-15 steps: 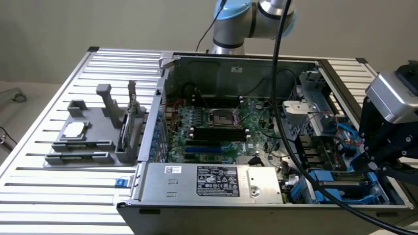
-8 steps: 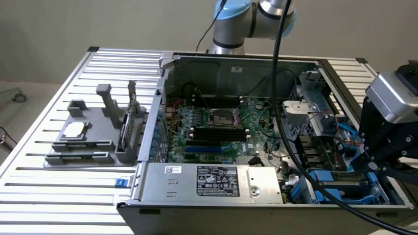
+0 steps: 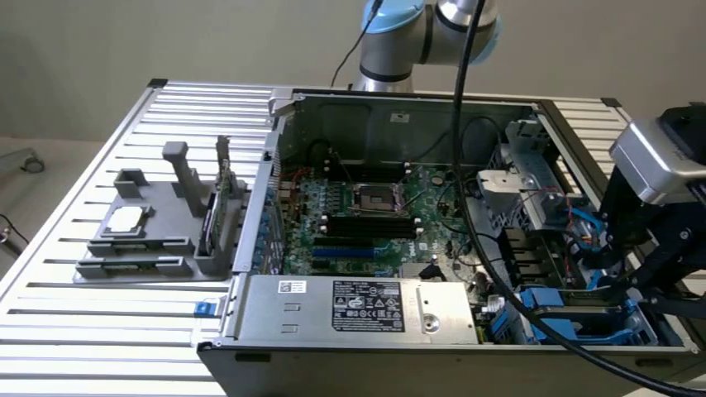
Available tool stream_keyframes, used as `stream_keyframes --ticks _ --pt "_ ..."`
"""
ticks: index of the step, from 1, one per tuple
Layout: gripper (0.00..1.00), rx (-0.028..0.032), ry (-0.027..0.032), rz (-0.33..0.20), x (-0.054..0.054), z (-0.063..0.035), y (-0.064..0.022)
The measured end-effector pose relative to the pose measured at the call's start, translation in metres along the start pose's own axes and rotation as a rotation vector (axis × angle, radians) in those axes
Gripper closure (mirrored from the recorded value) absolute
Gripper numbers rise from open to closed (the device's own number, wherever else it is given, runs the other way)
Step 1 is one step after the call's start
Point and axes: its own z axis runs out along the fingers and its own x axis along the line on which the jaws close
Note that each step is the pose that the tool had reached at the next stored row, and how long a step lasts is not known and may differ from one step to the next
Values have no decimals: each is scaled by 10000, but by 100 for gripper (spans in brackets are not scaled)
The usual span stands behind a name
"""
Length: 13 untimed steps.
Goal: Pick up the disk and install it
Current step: 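Insert the first disk wire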
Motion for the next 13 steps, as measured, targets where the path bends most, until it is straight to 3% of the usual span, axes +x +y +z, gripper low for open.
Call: stream_keyframes --ticks 13 --pt "63 232 11 2347 0 5 0"
